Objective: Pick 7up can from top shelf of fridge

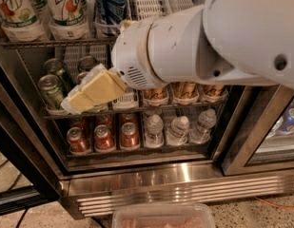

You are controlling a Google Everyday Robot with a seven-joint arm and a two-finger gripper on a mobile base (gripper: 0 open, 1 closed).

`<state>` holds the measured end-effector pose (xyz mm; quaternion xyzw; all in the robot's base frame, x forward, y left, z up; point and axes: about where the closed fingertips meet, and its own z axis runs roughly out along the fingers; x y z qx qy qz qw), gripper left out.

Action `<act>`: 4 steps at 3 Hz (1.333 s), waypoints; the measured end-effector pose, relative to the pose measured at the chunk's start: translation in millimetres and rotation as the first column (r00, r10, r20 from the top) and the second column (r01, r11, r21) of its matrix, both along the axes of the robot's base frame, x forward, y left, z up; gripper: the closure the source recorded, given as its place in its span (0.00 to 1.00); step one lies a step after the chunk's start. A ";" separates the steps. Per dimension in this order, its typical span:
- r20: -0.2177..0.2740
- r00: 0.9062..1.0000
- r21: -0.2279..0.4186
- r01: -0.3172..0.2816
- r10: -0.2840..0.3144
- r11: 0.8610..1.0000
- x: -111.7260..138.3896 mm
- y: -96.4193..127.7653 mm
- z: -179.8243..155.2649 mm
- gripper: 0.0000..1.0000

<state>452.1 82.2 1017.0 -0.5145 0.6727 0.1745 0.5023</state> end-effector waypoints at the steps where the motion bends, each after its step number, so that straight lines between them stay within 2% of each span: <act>1: -0.006 1.000 0.044 -0.001 0.001 0.999 -4.6 7.0 12.2 0.00; 2: -0.006 1.000 0.044 -0.001 0.001 0.999 -4.6 7.0 12.2 0.00; 3: 0.029 0.999 0.100 0.024 -0.027 0.995 -2.6 17.9 16.5 0.00; 4: 0.060 0.995 0.183 0.064 -0.076 0.981 -10.3 53.2 14.3 0.00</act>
Offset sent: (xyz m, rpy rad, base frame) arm -0.0039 0.0067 0.0120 0.0487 0.0086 -0.0011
